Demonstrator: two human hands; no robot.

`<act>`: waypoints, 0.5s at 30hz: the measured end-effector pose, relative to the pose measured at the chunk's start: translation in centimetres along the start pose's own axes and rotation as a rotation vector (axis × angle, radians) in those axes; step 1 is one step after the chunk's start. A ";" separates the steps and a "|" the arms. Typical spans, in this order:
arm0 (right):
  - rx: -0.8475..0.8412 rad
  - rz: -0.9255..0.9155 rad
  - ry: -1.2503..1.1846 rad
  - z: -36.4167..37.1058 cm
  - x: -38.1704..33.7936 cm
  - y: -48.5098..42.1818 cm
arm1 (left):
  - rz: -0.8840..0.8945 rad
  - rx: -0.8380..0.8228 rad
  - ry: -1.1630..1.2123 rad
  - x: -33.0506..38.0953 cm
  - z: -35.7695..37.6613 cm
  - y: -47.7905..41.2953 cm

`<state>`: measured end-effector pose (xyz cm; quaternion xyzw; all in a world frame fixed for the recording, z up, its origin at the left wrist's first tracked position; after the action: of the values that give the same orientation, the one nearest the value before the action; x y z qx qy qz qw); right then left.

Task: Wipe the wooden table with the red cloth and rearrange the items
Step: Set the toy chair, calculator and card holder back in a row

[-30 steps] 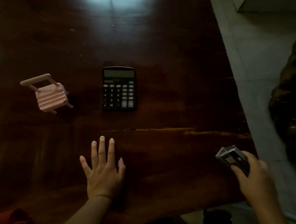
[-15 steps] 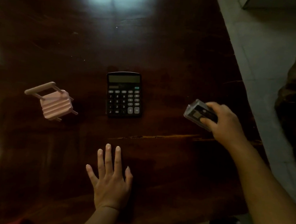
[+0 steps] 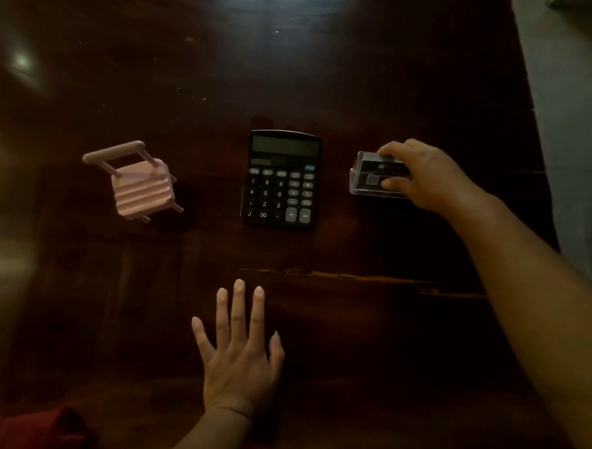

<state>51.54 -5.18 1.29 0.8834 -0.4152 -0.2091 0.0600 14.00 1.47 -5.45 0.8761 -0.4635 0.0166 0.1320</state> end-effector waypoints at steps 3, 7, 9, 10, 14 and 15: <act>0.024 -0.008 0.009 0.6 0.1 -0.1 | 0.002 0.030 -0.002 -0.1 0.0 0.0; 0.093 -0.001 0.025 0.6 0.2 0.6 | 0.005 0.048 0.009 -0.1 0.2 -0.1; 0.187 -0.036 0.058 0.6 -0.7 2.2 | 0.008 0.048 -0.005 -0.1 0.3 -0.1; 0.234 -0.068 0.073 0.6 -1.5 3.2 | 0.006 0.044 -0.008 -0.1 0.3 -0.1; 0.295 -0.154 0.033 2.2 -5.9 9.2 | -0.002 0.034 0.013 -0.3 0.3 0.0; 0.285 -0.157 0.020 3.0 -7.1 11.1 | -0.002 0.041 0.024 -0.3 0.2 0.1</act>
<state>38.42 -6.81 3.94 0.9146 -0.3698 -0.1434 -0.0785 13.73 1.66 -5.71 0.8787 -0.4607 0.0363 0.1194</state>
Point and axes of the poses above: each hand's wrist, its own y-axis away from the middle knuckle, its own z-axis out of the palm, x = y × z, the point moved 5 cm from there along -y, towards the middle knuckle, and after that the axes turned 5 degrees about z, right-handed, at the moved point
